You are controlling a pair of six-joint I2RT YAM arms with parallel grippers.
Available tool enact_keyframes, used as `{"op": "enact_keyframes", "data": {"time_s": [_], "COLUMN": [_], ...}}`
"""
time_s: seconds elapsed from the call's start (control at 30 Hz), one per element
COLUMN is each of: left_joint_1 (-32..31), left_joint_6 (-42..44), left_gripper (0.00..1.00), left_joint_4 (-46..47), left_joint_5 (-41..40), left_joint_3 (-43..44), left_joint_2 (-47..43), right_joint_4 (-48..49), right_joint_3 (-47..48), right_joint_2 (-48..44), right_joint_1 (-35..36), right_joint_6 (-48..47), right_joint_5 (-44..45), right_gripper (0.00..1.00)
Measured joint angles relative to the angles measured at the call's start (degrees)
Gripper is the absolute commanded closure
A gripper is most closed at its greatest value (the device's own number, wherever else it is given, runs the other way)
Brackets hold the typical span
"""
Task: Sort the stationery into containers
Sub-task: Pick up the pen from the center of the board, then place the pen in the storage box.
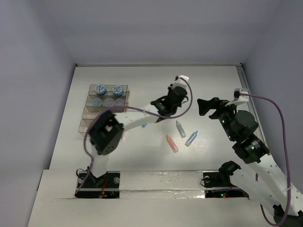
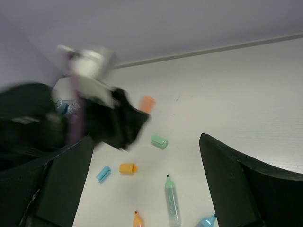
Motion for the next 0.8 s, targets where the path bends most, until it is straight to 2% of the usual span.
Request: {"op": "enact_keyframes", "data": {"time_s": [0.2, 0.4, 0.6, 0.8], "left_joint_1": [6.7, 13.9, 22.3, 31.1], "left_joint_6": [-4.7, -12.7, -18.9, -22.0], "left_gripper": [0.91, 0.90, 0.91, 0.90], "left_joint_4": [4.5, -0.1, -6.5, -5.7], "left_joint_5": [-4.1, -6.6, -6.6, -5.1], "left_joint_3": [-18.9, -38.8, -48.8, -52.5], "left_joint_2": [-27.7, -47.1, -56.2, -56.0], "right_joint_4": [0.0, 0.1, 0.8, 1.8], "right_joint_3": [-0.2, -0.2, -0.3, -1.0], "right_joint_2": [0.2, 1.3, 3.3, 5.1], "right_joint_1": [0.0, 0.0, 0.0, 0.0], "right_joint_6": [0.0, 0.1, 0.3, 0.5], "right_joint_5": [-1.1, -3.1, -5.5, -7.7], "right_gripper": [0.01, 0.01, 0.01, 0.01]}}
